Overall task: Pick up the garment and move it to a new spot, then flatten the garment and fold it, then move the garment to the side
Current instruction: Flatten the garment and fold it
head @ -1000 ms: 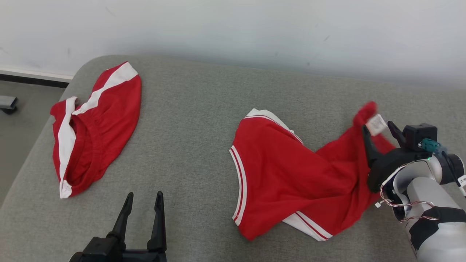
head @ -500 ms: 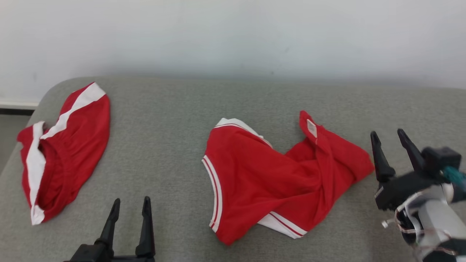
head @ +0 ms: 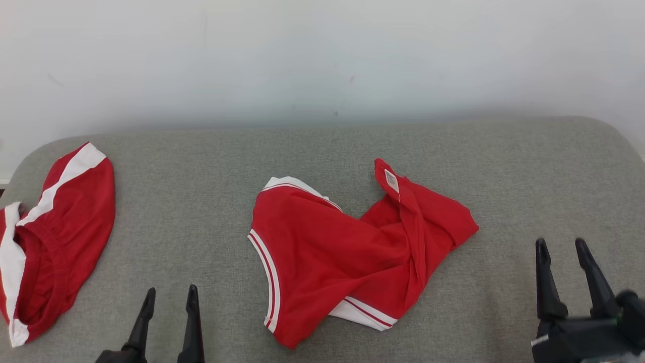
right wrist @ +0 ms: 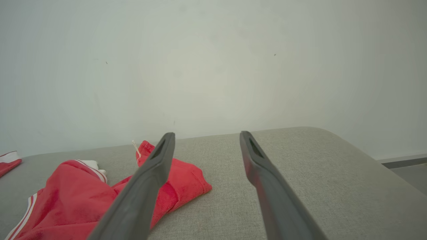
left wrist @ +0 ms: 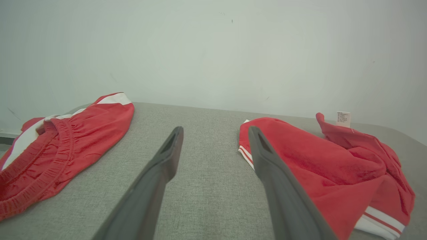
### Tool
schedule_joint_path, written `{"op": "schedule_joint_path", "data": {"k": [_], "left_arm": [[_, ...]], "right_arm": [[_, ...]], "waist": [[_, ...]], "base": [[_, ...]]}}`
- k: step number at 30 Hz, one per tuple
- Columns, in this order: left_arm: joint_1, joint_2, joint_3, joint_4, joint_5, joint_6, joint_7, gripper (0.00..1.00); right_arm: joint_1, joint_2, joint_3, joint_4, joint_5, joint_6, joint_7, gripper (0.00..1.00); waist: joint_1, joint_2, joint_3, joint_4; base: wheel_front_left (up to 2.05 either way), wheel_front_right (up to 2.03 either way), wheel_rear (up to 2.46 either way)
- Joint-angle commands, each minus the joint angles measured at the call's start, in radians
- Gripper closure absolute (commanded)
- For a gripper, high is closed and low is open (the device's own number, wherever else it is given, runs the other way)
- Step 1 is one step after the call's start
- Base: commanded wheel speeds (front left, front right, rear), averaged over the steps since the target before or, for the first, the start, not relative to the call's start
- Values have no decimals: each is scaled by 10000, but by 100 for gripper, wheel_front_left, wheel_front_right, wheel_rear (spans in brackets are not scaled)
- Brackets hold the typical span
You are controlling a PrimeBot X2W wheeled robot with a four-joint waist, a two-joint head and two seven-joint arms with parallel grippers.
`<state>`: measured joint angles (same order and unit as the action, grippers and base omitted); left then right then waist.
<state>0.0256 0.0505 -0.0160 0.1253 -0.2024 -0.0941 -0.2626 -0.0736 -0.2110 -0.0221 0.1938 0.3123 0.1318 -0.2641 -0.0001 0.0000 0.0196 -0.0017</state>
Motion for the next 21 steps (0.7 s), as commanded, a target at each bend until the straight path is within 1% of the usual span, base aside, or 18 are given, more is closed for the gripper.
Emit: {"op": "schedule_joint_path", "data": {"k": [1,6,11,15,17,18,21], "left_arm": [[193,-1,-40,36,99,-20,-33,0],[311,1,-331,137,124,-64,-33,0],[290,-1,-855,593,62,-188,-33,0],[-35,2,-1536,1384,-43,-285,-33,0],[-219,5,-1801,1851,-203,-301,-33,0],[-219,5,-1801,1851,-203,-301,-33,0],[-507,7,-2211,2554,-561,-327,-29,0]], "right_arm": [[453,204,-170,-336,-120,-23,-4,0],[1067,659,-278,-878,-293,-23,-3,0],[1127,831,-187,-843,-350,-23,-5,0],[947,857,-12,-745,-371,-23,-4,0],[870,870,137,-704,-391,-23,-5,0],[870,870,137,-704,-391,-23,-5,0],[712,915,299,-655,-369,-23,-5,0]], "waist": [[1,0,-52,-55],[1,0,-13,-115],[1,0,56,-175],[1,0,166,-287],[1,0,232,-400],[1,0,232,-400],[1,0,304,-582]], "base": [[0,0,0],[0,0,0],[0,0,0],[0,0,0],[0,0,0],[0,0,0],[0,0,0]]}}
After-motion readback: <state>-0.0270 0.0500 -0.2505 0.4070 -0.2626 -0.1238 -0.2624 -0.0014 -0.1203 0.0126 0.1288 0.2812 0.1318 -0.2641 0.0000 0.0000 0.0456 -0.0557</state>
